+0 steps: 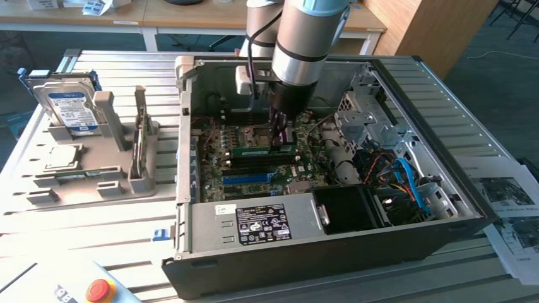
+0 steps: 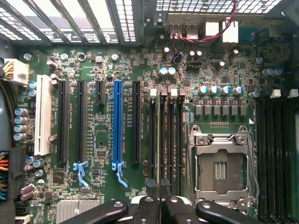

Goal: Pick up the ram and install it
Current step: 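Insert the ram into the slot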

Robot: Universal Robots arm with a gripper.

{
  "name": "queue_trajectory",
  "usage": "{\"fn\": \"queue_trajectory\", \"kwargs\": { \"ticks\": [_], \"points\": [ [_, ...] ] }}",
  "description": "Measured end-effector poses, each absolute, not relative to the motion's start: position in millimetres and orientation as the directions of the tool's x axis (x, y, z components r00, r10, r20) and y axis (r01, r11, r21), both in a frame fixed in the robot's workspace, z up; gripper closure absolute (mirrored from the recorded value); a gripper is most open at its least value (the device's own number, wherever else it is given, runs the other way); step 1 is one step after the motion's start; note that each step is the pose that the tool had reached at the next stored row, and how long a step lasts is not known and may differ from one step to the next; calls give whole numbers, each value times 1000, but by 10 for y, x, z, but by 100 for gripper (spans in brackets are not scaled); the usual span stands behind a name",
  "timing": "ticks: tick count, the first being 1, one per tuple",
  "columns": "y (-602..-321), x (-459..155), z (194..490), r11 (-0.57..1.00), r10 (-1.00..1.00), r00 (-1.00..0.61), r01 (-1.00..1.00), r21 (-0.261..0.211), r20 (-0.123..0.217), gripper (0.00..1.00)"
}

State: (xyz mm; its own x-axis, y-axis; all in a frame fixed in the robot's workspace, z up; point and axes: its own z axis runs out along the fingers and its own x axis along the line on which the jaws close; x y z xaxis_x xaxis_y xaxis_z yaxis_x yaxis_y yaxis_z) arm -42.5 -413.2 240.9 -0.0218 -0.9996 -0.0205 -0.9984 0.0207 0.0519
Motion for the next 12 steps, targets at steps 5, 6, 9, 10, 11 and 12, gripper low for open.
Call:
{"fn": "queue_trajectory", "kwargs": {
  "ticks": [5,6,9,10,11,12],
  "points": [
    [-4132,-417,2409,21,-1000,-22,-998,52,-21,88],
    [-4133,-417,2409,21,-1000,-22,-998,52,-21,88],
    [-4152,-417,2409,21,-1000,-22,-998,52,-21,88],
    [-4155,-418,2408,21,-1000,-22,-998,52,-21,88],
    [-4155,-418,2408,21,-1000,-22,-998,52,-21,88],
    [-4155,-418,2409,21,-1000,-22,-998,52,-21,88]
  ]
}}
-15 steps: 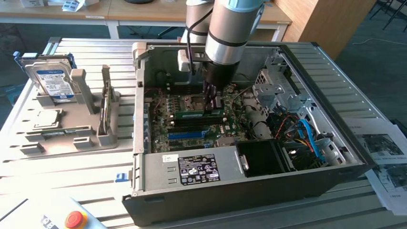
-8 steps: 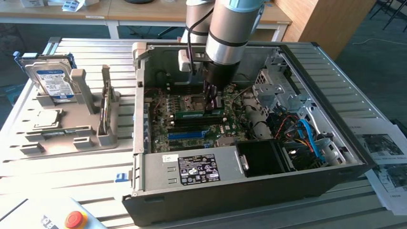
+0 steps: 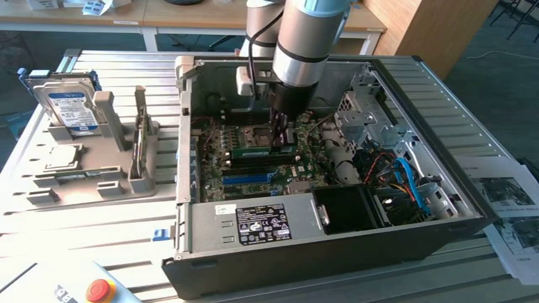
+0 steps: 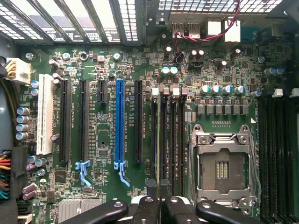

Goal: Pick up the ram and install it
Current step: 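Insert the ram into the slot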

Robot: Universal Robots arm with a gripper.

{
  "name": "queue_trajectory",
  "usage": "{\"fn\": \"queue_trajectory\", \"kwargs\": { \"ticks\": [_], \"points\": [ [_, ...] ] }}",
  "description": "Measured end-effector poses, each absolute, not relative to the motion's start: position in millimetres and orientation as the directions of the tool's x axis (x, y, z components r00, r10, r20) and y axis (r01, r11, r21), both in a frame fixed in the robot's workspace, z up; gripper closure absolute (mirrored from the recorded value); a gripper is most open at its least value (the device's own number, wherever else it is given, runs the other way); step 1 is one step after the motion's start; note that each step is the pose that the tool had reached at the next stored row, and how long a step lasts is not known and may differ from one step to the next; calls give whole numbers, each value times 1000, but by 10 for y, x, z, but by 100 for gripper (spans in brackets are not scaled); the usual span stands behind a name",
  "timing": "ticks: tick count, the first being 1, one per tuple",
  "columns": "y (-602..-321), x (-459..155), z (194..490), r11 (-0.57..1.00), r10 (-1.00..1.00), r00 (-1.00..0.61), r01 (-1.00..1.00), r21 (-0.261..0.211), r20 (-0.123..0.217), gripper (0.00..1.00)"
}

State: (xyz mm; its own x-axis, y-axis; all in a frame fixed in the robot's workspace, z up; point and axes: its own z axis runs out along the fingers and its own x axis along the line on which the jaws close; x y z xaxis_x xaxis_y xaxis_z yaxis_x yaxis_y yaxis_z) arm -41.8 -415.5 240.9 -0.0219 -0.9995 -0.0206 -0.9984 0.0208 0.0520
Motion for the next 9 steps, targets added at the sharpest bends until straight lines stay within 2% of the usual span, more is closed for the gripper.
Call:
{"fn": "queue_trajectory", "kwargs": {
  "ticks": [9],
  "points": [
    [-4156,-417,2347,21,-1000,-22,-998,52,-21,88]
  ]
}}
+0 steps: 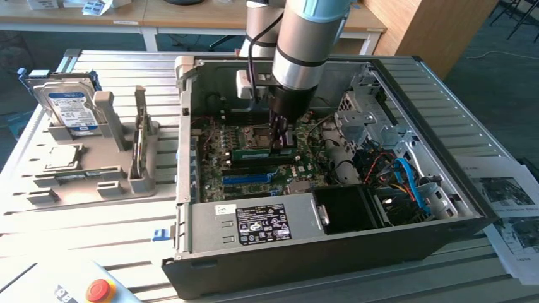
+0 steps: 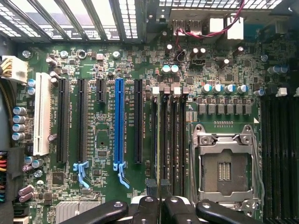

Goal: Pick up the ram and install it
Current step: 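Insert the ram into the slot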

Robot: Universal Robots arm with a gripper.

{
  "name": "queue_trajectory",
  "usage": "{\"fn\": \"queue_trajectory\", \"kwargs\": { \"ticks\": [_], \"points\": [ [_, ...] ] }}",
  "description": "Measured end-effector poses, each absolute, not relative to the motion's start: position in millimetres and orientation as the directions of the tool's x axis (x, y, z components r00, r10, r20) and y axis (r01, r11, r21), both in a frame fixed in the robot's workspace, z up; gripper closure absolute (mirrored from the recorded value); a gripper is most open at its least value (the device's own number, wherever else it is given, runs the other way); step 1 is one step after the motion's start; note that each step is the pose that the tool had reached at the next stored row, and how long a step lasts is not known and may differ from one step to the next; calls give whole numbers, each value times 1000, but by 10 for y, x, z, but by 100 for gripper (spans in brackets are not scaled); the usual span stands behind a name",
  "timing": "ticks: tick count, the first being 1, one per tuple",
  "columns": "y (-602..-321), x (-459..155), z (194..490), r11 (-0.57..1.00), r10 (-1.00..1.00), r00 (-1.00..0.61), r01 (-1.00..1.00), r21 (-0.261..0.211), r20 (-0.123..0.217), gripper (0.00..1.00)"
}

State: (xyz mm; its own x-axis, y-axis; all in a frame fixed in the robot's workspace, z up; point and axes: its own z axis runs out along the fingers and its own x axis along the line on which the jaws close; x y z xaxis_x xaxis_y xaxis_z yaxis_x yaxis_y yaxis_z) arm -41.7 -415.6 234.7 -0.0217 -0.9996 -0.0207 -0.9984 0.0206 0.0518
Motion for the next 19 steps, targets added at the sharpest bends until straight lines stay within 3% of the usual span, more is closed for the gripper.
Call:
{"fn": "queue_trajectory", "kwargs": {
  "ticks": [19],
  "points": [
    [-4156,-417,2305,21,-1000,-22,-998,52,-21,88]
  ]
}}
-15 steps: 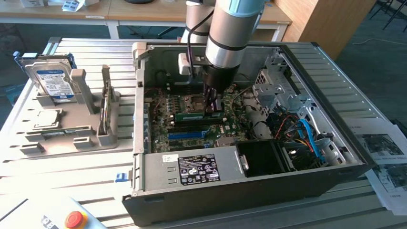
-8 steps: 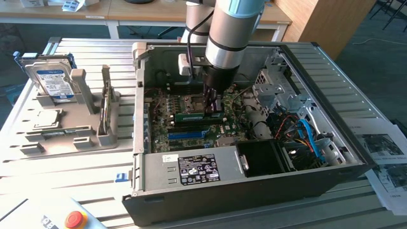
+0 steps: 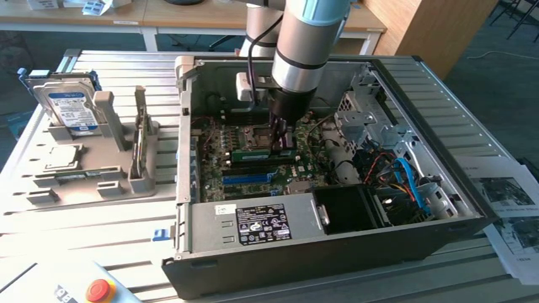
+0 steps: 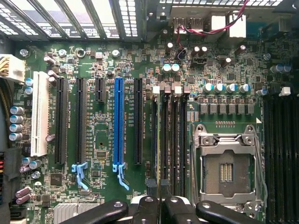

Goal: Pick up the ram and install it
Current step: 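Insert the ram into the slot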

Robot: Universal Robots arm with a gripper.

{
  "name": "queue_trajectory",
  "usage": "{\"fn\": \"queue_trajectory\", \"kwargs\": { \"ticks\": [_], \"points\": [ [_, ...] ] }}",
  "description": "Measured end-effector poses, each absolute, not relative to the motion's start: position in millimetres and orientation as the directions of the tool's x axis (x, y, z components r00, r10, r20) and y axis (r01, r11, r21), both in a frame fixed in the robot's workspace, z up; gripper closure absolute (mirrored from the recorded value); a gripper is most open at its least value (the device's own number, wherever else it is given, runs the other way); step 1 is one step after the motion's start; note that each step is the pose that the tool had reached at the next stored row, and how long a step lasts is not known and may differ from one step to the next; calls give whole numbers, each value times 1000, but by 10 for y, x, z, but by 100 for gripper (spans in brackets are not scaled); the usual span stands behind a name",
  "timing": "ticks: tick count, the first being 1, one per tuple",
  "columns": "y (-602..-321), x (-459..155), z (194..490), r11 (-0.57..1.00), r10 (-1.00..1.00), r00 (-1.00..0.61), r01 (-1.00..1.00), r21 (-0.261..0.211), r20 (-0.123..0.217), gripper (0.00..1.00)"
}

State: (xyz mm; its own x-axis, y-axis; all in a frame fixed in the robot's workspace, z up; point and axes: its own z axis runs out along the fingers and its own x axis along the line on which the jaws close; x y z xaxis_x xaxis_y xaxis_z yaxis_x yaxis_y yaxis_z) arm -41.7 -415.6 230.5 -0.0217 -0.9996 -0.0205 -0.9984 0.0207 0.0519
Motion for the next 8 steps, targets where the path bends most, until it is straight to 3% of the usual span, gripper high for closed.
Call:
{"fn": "queue_trajectory", "kwargs": {
  "ticks": [8],
  "points": [
    [-4155,-421,2298,21,-1000,-22,-998,52,-21,88]
  ]
}}
